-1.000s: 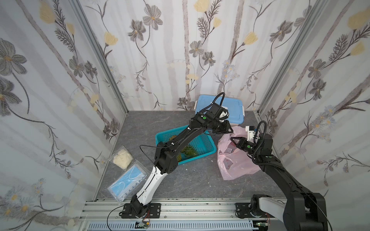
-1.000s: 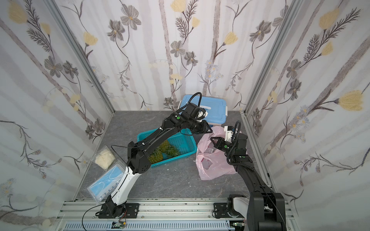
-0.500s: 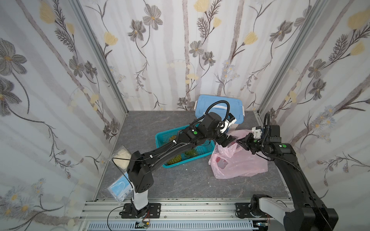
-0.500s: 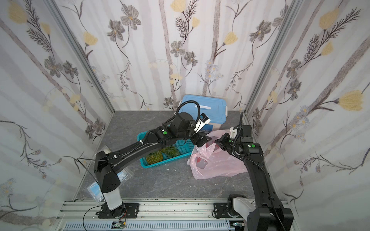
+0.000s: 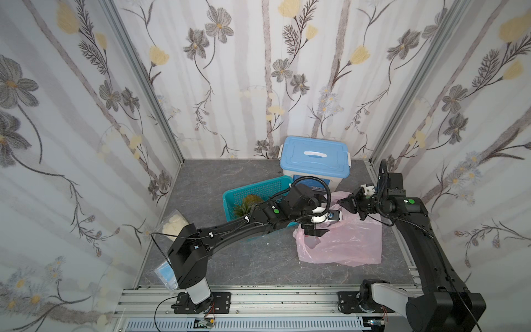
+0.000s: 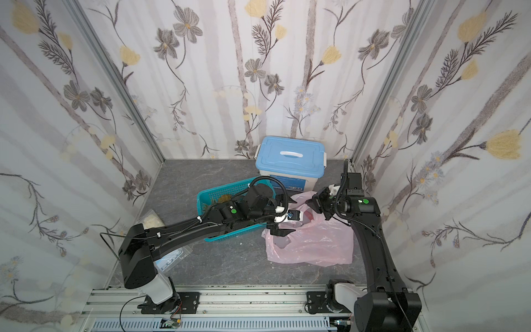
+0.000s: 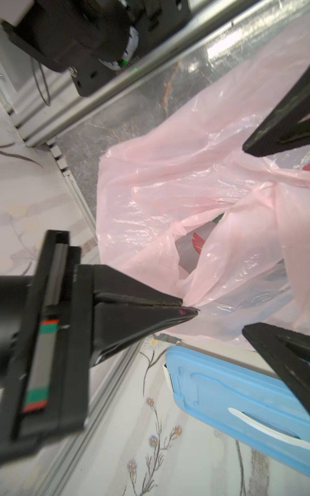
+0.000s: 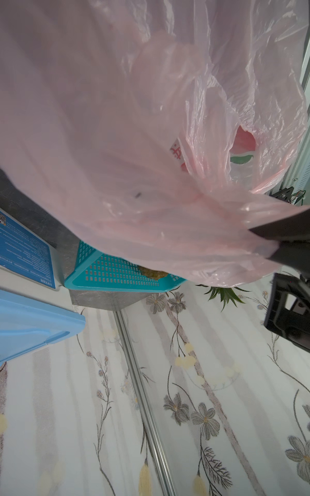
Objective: Place the pineapple into a plastic bag & tie a knot
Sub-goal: Open the plastic bag at the center of the board.
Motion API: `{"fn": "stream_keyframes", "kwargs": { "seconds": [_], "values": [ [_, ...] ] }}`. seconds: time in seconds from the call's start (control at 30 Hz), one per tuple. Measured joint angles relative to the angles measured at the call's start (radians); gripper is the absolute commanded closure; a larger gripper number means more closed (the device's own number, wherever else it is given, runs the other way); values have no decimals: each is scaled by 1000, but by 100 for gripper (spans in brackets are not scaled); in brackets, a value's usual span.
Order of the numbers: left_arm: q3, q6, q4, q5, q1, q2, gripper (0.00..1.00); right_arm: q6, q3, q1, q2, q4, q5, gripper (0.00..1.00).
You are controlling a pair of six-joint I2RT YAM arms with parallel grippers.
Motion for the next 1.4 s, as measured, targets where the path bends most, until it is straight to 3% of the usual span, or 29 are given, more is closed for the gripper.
{"fn": "stream_keyframes", "kwargs": {
  "seconds": [0.1,0.13,0.33,0.37,0.4,0.53,0.63,0.67,0.83,1.03,1.2,1.4],
  "values": [
    [-5,68,66,-99,-5,38,13,2,3,0,0,-5,-8,100],
    [-1,84,87,-127,-5,48,21,2,3,0,-1,-7,-8,100],
    [11,124,154,-224,0,54,71,-20,4,1,-16,-33,5,100],
    [24,114,145,-218,-1,50,92,-41,7,-1,-16,-34,10,92],
    [36,107,137,-212,-1,47,100,-66,19,-2,-11,-38,18,83],
    [105,-23,107,-191,2,40,100,-215,106,-10,21,-38,52,41],
    [186,-213,52,-184,19,53,100,-309,135,-29,-10,-41,97,19],
    [221,-286,39,-185,27,66,100,-330,137,-36,-40,-44,121,16],
    [373,-622,-80,-179,41,154,100,-393,121,-42,-247,-41,276,14],
    [448,-892,-187,-170,42,207,100,-386,-135,29,-375,-58,426,15],
    [480,-1018,-227,-171,46,221,100,-307,-291,186,-328,20,469,11],
    [479,-1105,-246,-171,46,222,100,-240,-314,232,-167,214,505,13]
  ]
}}
